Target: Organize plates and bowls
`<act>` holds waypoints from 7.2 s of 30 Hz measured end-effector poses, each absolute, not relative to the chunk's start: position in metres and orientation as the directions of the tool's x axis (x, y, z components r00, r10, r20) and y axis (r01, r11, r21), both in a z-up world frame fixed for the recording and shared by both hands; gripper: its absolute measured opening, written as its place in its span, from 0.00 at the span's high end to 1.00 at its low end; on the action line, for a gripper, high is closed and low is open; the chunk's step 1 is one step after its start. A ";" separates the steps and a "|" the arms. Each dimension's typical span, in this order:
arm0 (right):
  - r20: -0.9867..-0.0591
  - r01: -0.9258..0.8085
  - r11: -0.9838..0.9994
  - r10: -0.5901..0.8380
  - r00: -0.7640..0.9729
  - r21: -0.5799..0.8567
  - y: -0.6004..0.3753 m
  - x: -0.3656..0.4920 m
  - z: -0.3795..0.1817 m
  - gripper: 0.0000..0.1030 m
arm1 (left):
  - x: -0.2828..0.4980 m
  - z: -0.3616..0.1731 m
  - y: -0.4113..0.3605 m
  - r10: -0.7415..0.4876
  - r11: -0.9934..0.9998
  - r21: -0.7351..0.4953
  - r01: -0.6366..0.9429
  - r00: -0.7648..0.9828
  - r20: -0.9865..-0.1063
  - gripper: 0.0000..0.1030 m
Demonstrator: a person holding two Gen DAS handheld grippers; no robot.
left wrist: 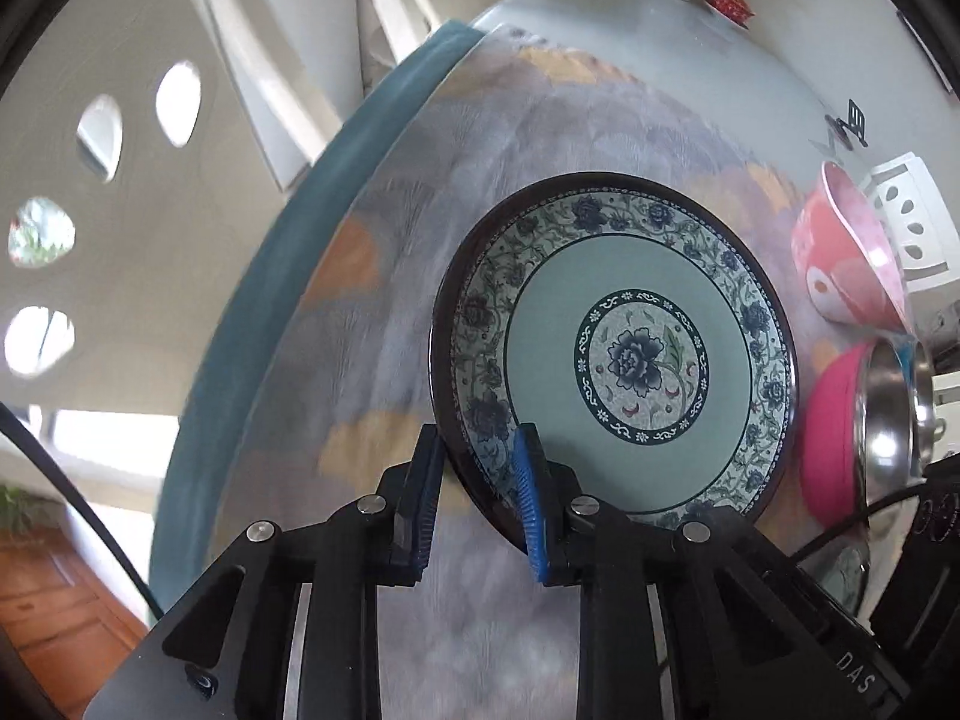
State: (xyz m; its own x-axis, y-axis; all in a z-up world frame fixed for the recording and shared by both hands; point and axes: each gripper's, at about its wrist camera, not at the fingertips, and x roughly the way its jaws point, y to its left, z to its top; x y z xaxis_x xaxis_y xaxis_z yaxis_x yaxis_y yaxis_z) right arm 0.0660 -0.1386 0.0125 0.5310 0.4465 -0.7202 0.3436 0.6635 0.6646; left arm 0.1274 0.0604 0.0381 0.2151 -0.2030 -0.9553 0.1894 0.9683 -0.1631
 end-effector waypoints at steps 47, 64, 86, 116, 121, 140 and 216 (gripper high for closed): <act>-0.745 0.514 0.627 0.165 0.646 0.585 -0.288 -0.217 0.056 0.37 | -0.034 0.049 -0.096 -0.292 0.853 -0.185 0.489 0.153 -0.944 0.64; -0.727 0.491 0.599 0.239 0.643 0.632 -0.296 -0.188 0.013 0.92 | -0.045 0.034 -0.089 -0.270 0.861 -0.213 0.463 0.059 -0.961 0.70; -0.708 0.397 0.681 0.256 0.658 0.616 -0.283 -0.192 0.065 0.91 | -0.057 0.091 -0.023 -0.335 0.883 -0.254 0.396 0.149 -0.930 0.70; -0.710 0.117 0.784 0.475 0.519 0.610 -0.194 -0.112 0.061 0.91 | -0.057 0.091 0.098 -0.233 0.972 -0.225 0.061 0.259 -0.937 0.70; -0.718 0.071 0.792 0.506 0.478 0.606 -0.174 -0.098 0.057 0.91 | -0.058 0.086 0.121 -0.227 0.972 -0.235 0.001 0.259 -0.939 0.70; -0.736 0.018 0.797 0.549 0.396 0.604 -0.134 -0.061 0.044 0.90 | -0.056 0.073 0.169 -0.231 0.954 -0.270 -0.132 0.253 -0.940 0.70; -0.697 0.479 0.523 0.385 0.605 0.705 -0.360 -0.271 0.008 0.91 | -0.104 0.062 -0.038 -0.294 0.897 -0.261 0.356 0.039 -0.955 0.67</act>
